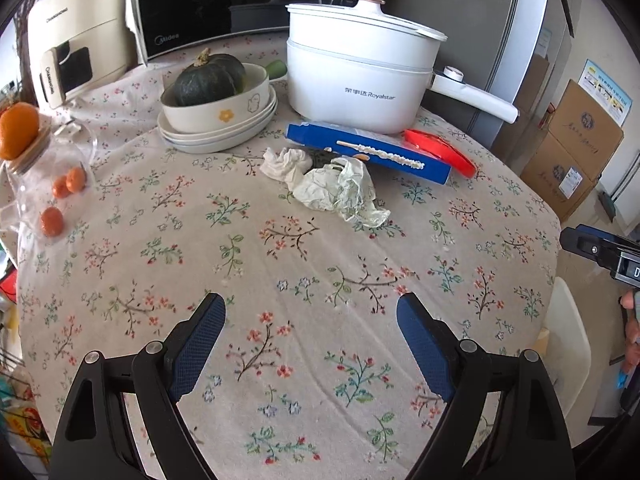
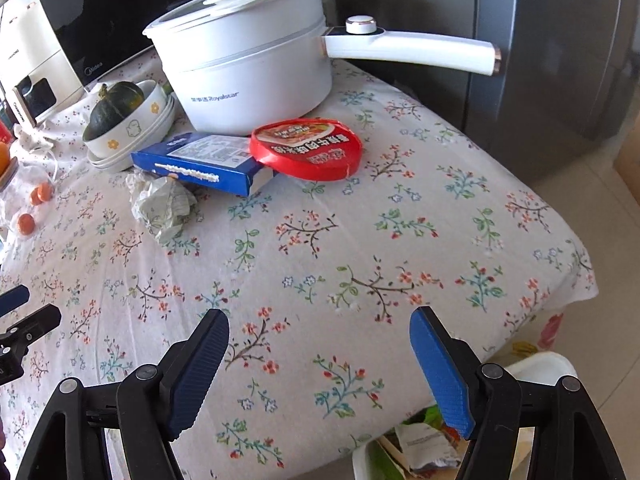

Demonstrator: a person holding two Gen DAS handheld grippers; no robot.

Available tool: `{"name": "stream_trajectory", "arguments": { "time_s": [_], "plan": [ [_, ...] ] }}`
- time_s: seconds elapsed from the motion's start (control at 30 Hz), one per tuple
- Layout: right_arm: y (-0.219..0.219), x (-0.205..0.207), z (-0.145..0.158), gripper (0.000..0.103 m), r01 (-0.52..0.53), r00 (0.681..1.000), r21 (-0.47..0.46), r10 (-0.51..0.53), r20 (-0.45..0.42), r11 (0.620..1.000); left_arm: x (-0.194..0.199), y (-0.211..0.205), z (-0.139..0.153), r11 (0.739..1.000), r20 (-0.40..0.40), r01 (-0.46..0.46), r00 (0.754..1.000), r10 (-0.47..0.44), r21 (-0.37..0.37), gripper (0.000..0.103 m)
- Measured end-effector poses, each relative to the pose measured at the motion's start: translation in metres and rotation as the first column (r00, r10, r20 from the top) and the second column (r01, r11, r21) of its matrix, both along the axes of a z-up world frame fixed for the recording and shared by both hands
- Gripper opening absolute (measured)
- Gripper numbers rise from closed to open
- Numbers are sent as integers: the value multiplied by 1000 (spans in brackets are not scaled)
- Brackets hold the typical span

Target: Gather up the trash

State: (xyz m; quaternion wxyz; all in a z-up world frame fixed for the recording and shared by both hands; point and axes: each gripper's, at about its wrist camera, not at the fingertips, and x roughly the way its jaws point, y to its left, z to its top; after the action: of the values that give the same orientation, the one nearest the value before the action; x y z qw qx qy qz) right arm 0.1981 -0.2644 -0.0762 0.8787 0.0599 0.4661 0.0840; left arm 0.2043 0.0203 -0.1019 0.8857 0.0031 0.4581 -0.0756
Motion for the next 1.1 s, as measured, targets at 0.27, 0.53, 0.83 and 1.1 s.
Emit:
{"name": "stream_trajectory", "arguments": {
  "time_s": [0.27,0.53,0.83,1.1],
  "plan": [
    [0,43,-12,79,15,1000,-42,-14,22,999,75,-11,-20,996,58,71,996,-68,-59,89],
    [4,86,-28,79,5,1000,-99,-4,13,995,100,-21,-30,980,90,122,990,-109,-159,71],
    [26,121,-49,79,-76,997,-154,78,12,985,118,-13,-53,976,21,102,995,-100,-191,47],
    [51,148,-59,76,-168,983,-288,181,17,943,121,-9,-53,968,1,97,995,-99,-230,21]
  ]
}}
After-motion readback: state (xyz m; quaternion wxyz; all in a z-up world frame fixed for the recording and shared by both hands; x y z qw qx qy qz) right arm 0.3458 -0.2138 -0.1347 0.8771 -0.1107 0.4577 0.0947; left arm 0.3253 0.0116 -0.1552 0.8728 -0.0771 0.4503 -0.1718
